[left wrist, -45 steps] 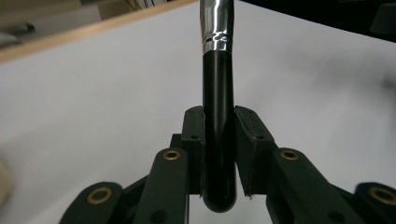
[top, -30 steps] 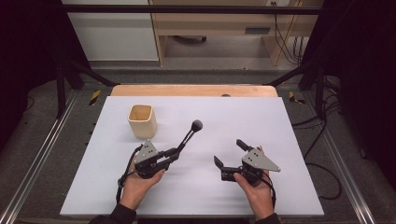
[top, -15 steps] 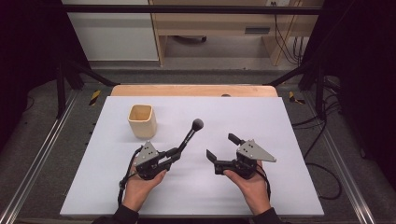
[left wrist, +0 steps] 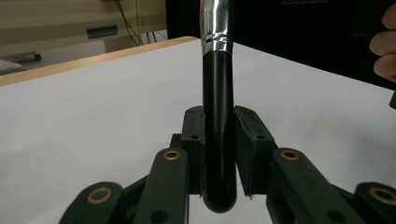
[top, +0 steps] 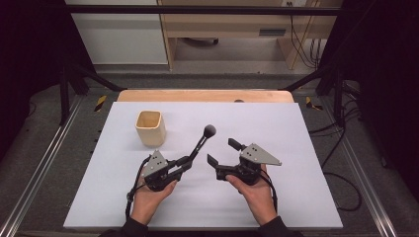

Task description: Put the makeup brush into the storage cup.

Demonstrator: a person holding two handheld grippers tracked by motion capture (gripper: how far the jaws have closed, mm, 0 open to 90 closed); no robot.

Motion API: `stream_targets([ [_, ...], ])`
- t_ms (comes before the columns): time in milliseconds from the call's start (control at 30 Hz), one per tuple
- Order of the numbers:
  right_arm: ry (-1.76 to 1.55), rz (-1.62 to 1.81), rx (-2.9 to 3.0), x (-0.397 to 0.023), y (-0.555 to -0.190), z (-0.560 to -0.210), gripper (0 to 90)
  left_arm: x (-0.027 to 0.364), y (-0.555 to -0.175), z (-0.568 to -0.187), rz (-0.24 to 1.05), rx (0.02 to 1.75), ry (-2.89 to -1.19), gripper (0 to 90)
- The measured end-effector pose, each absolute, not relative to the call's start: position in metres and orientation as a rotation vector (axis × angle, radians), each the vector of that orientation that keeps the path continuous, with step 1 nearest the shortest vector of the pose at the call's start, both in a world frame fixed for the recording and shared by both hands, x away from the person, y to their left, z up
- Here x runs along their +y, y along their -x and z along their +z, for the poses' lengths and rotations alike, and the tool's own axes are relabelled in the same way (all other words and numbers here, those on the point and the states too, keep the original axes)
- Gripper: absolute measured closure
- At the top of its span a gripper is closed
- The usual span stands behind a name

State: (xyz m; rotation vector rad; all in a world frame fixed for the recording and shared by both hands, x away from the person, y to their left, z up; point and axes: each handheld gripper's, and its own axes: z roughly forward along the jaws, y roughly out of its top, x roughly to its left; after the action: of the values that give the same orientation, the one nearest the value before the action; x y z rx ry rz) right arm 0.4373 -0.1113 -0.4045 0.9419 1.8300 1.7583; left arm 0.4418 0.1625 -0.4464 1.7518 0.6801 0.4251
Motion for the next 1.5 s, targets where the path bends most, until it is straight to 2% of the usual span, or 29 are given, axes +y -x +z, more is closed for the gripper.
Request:
stream_targets([
  [233, -0.962, 1.757, 1.831, -0.105, -0.440, -0.407, 8.7, 0.161, -0.441, -0.447, 0.421, 0.678, -1.751, 74.5],
  [433, -0.995, 1.779, 1.845, -0.101, -0.443, -0.410, 9.8, 0.160, -0.440, -0.447, 0.421, 0.677, -1.745, 74.5],
  [833, -1.098, 1.799, 1.869, -0.092, -0.454, -0.422, 16.7, 0.161, -0.439, -0.445, 0.425, 0.661, -1.741, 74.6],
  [1500, -1.162, 1.904, 1.881, -0.080, -0.465, -0.429, 34.4, 0.158, -0.437, -0.443, 0.417, 0.645, -1.738, 74.6],
])
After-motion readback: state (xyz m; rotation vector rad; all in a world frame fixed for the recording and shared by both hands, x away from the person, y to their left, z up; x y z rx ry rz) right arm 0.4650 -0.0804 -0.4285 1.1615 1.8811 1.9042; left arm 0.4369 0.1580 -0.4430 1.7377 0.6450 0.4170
